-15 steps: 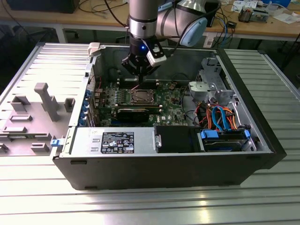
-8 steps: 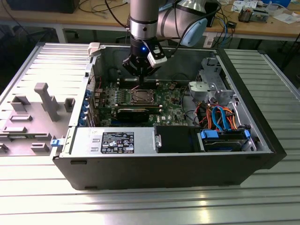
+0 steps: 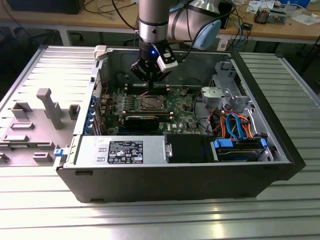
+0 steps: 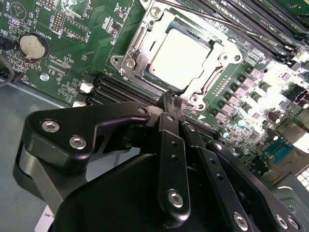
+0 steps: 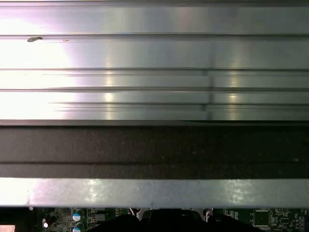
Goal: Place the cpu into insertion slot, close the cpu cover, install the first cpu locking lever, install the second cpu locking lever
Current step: 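Install the first cpu locking lever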
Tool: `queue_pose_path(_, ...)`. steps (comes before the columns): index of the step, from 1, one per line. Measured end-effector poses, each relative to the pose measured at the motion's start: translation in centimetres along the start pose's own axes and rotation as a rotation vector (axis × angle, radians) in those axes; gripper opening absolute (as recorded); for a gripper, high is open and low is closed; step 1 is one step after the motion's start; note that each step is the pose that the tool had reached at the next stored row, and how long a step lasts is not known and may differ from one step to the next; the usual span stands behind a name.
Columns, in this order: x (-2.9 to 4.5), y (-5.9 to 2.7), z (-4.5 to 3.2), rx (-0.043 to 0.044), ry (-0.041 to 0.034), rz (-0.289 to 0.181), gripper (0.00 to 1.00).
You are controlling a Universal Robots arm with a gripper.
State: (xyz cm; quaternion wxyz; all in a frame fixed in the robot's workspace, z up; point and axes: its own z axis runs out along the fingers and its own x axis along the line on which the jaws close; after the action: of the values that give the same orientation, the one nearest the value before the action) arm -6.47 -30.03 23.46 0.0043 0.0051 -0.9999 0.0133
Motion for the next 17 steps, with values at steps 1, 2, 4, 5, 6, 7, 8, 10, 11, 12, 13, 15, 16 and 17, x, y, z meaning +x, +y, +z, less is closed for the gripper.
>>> queue_pose_path(1, 0.0, 0.0, 0.0, 0.0, 0.0001, 0.0, 0.11)
queue_pose_path(2, 0.01, 0.0, 0.0, 0.0, 0.0, 0.0, 0.11)
queue_pose_path(4, 0.02, 0.0, 0.0, 0.0, 0.0, 0.0, 0.11)
queue_pose_path(5, 0.02, 0.0, 0.0, 0.0, 0.0001, 0.0, 0.11)
queue_pose_path(6, 0.02, 0.01, 0.0, 0.0, 0.0001, 0.0, 0.11)
queue_pose_path(7, 0.02, 0.01, 0.0, 0.0, 0.0001, 0.0, 0.11)
queue_pose_path(8, 0.02, 0.01, 0.0, 0.0, 0.0, 0.0, 0.11)
queue_pose_path(10, 0.02, 0.01, 0.0, -0.0001, 0.0001, 0.002, 0.11)
queue_pose_path(11, 0.02, 0.01, 0.0, -0.0002, 0.0002, 0.008, 0.11)
queue_pose_path(12, 0.02, 0.01, 0.0, -0.0002, 0.0004, 0.014, 0.11)
queue_pose_path(13, 0.02, 0.01, 0.0, -0.0002, 0.0005, 0.015, 0.11)
queue_pose_path(15, 0.02, 0.04, 0.0, -0.0003, 0.0005, 0.017, 0.11)
queue_pose_path(16, 0.02, 0.04, 0.01, -0.0002, 0.0005, 0.017, 0.11)
queue_pose_path(17, 0.02, 0.04, 0.01, -0.0001, 0.0005, 0.017, 0.11)
